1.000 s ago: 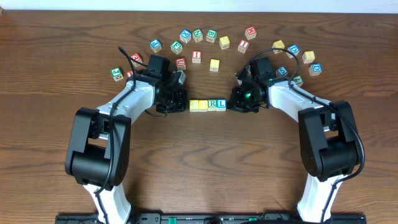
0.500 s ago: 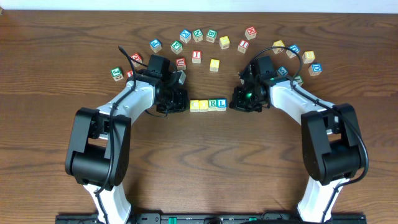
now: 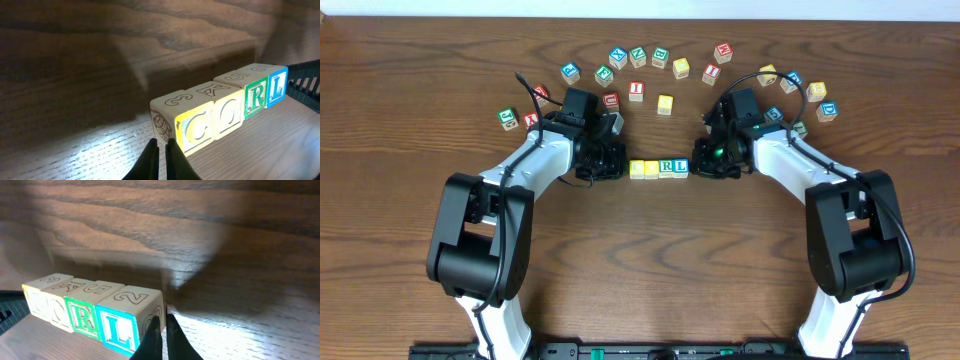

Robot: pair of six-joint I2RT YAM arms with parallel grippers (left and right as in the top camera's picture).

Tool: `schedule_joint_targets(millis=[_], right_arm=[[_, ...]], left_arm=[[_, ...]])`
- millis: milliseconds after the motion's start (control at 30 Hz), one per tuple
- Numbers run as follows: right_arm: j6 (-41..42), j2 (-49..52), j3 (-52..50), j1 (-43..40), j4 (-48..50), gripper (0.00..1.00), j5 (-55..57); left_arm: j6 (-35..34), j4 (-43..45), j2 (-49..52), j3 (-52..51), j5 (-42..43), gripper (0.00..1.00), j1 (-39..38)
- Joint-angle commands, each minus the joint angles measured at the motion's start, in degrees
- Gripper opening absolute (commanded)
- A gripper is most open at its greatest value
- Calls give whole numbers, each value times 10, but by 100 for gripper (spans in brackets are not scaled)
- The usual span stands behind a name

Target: Spell out CORL

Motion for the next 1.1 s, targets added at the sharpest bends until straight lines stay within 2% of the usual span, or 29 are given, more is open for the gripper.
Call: schedule_joint_targets(millis=[0,367,700,867,900,967,1000,1033,1067], right_arm=[[-2,-19,-3,-1,-2,1,3],[-9,-72,-3,-14,-28,1,54],[-40,-195,-3,-48,-81,1,97],[-70,-277,-3,-68,-106,11,104],[-76,-294,-3,-71,-111,16,107],[-90,-330,-3,-77,-122,27,110],[-100,-347,-3,-79,-126,32,110],[-108,-364,-3,-81,-132,44,111],[-114,-381,-3,-82,-138,63,113]], left_arm=[[3,0,9,3,0,7,8],[8,-8,-38,10,-13,7,46],[8,-69,-222,20,-117,8,96],[8,-58,-348,20,-151,35,132],[8,-57,-371,20,-161,43,138],[8,-57,-412,20,-185,49,148],[8,-58,-431,20,-198,61,152],[8,-60,-449,20,-207,75,155],[8,-62,-465,20,-208,82,156]])
